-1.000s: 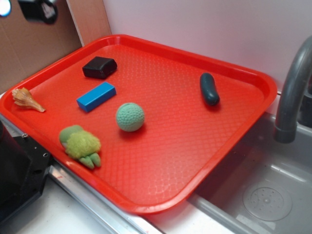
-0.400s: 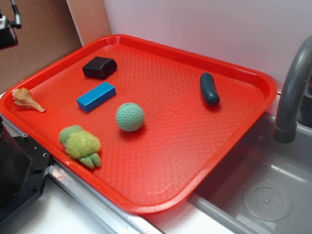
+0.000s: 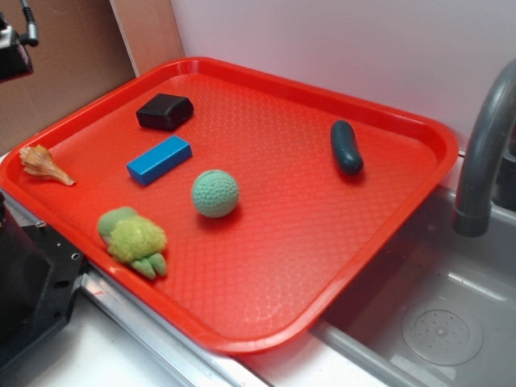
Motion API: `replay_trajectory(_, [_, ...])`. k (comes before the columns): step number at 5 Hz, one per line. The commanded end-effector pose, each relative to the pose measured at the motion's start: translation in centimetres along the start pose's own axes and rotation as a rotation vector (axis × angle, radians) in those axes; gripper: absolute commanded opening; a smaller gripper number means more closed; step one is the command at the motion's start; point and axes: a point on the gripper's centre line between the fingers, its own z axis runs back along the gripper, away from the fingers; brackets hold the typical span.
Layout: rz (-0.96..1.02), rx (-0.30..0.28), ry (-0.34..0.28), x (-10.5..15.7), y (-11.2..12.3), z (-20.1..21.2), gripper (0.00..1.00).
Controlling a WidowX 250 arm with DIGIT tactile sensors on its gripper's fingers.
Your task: Grab the shell.
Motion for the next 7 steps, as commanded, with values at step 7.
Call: replay_trajectory(7, [0.099, 0.140, 0.012, 7.1, -1.2, -9.9, 1.00])
